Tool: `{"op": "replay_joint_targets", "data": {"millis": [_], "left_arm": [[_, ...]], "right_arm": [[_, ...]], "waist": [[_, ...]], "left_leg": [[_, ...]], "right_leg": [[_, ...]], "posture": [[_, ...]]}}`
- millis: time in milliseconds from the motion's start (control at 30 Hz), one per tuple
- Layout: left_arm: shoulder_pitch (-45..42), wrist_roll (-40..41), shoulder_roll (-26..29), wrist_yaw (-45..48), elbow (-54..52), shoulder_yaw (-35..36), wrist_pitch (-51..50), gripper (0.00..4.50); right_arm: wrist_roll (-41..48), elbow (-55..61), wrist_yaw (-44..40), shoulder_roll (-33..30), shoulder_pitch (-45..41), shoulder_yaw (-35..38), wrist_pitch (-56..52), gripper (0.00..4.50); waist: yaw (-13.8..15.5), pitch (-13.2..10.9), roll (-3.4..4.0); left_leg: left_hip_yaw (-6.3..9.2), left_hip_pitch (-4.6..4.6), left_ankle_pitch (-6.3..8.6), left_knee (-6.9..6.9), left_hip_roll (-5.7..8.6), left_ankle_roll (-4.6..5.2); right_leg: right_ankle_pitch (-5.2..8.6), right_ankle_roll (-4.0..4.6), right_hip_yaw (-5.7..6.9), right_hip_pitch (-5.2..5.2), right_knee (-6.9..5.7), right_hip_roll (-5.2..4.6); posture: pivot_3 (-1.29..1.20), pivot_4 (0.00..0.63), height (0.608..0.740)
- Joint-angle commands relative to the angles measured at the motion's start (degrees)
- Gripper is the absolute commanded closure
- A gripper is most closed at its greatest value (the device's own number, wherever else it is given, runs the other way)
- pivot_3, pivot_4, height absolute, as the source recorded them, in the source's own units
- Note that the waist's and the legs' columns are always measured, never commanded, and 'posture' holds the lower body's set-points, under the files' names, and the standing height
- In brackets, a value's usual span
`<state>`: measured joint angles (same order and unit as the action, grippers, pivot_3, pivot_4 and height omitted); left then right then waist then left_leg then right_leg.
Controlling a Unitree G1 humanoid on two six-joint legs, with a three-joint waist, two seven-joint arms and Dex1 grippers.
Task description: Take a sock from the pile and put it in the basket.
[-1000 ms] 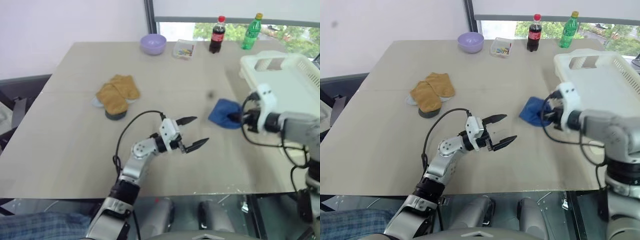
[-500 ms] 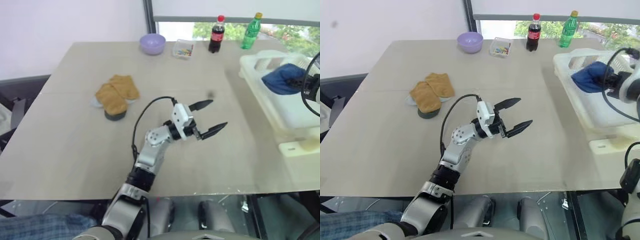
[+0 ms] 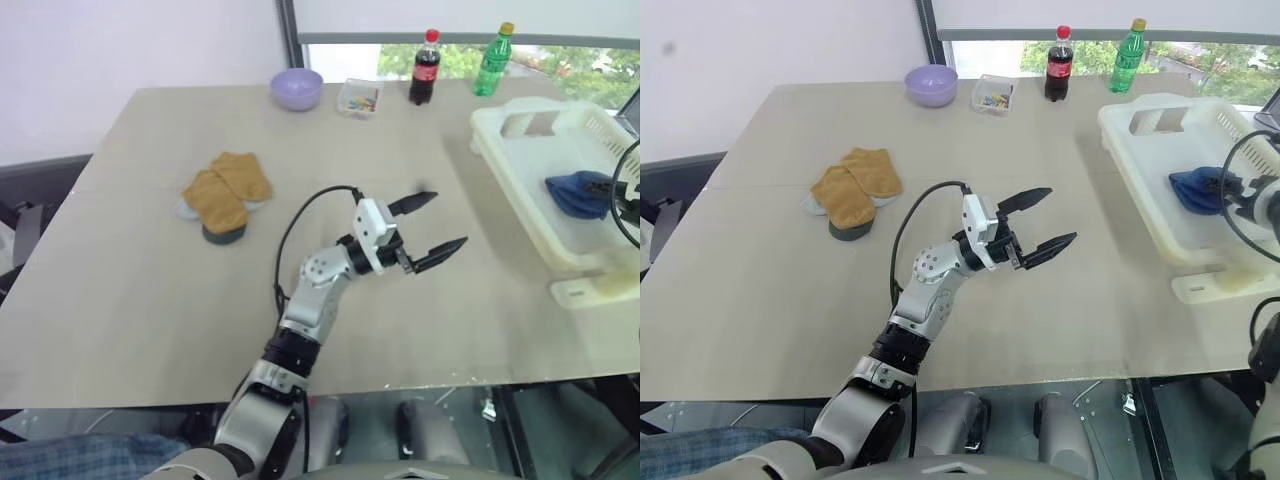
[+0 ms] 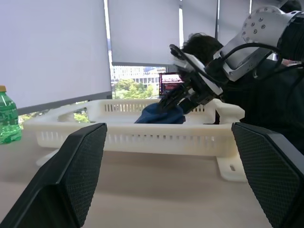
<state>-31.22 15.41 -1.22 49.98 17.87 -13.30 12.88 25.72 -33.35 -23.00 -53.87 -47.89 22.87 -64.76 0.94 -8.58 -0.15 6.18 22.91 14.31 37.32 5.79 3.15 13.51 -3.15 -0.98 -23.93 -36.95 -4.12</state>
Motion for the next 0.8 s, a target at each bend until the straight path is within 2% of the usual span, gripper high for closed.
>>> {"op": "replay_joint_targets", "data": {"millis": [33, 167, 300, 367, 433, 567, 700, 800], "left_arm": [[0.56, -0.5, 0.37, 0.11, 0.38, 0.23, 0.78, 0.0], [1.92, -0.39, 2.05, -0.26, -1.47, 0.88, -0.45, 0.0], [4.76, 1.14, 4.67, -0.62, -6.08, 1.95, -4.22, 0.0], [7.32, 2.63, 6.34, -1.44, -10.3, 3.18, -7.51, 0.0], [10.45, 5.39, 7.99, -2.35, -15.61, 4.61, -11.86, 0.0], [17.86, 5.07, 12.73, -7.09, -24.28, 7.59, -18.17, 0.0], [23.16, 5.57, 15.76, -9.3, -30.21, 8.91, -21.38, 0.0], [29.24, 5.53, 17.23, -13.02, -36.13, 11.2, -23.47, 0.0]], "right_arm": [[0.41, 8.51, -5.35, -4.35, 1.96, -1.52, 0.6, 0.69], [0.95, 17.19, -12.01, -7.96, 7.95, -1.59, 4.68, 0.69], [1.15, 25.36, -15.7, -7.23, 12.42, -0.62, 11.7, 0.69], [2.4, 32.03, -16.85, -4.46, 15.14, -0.69, 14.95, 0.69], [4.04, 38.49, -16.91, 1.31, 17.55, -1.01, 19.94, 0.69], [5.61, 49.72, -20.8, 15.13, 27.93, -9.41, 30.43, 0.69], [4.45, 48.57, -23.2, 18.52, 33.96, -12.55, 34.37, 0.69], [5.77, 45.73, -26.98, 21.77, 38.56, -10.74, 42.07, 0.69]], "waist": [[-0.05, 0.0, 0.02], [-0.05, 0.01, 0.03], [-0.32, 0.04, 0.08], [-0.43, 0.04, 0.08], [-0.73, 0.04, 0.08], [-0.75, 0.08, -0.05], [0.54, -0.06, 0.16], [0.6, -0.04, 0.09]], "left_leg": [[0.0, 0.0, 0.0, 0.01, 0.0, 0.0], [0.01, -0.01, 0.0, 0.02, -0.01, 0.01], [-0.08, -0.12, 0.01, 0.03, -0.03, 0.01], [-0.07, -0.13, 0.01, 0.04, -0.06, 0.01], [-0.07, -0.18, 0.01, 0.04, -0.12, 0.0], [0.01, -0.24, 0.01, 0.1, -0.16, -0.02], [0.03, -0.16, 0.0, 0.25, 0.06, -0.01], [0.05, -0.22, 0.03, 0.33, 0.04, 0.01]], "right_leg": [[0.0, 0.0, -0.01, 0.0, 0.0, 0.0], [0.0, -0.01, 0.02, 0.01, 0.0, 0.02], [-0.02, -0.03, -0.09, 0.01, -0.1, 0.05], [-0.02, -0.04, -0.08, 0.02, -0.14, 0.06], [-0.02, -0.04, -0.11, 0.01, -0.18, 0.11], [-0.01, -0.04, -0.07, 0.04, -0.31, 0.14], [-0.02, -0.05, -0.07, 0.01, -0.44, -0.03], [-0.09, -0.15, -0.06, 0.18, -0.23, 0.0]], "posture": [[0.0, 0.15, 0.74], [0.0, 0.15, 0.74], [0.0, 0.15, 0.74], [0.0, 0.15, 0.74], [0.0, 0.15, 0.74], [0.0, 0.15, 0.74], [0.0, 0.15, 0.74], [0.0, 0.15, 0.74]]}}
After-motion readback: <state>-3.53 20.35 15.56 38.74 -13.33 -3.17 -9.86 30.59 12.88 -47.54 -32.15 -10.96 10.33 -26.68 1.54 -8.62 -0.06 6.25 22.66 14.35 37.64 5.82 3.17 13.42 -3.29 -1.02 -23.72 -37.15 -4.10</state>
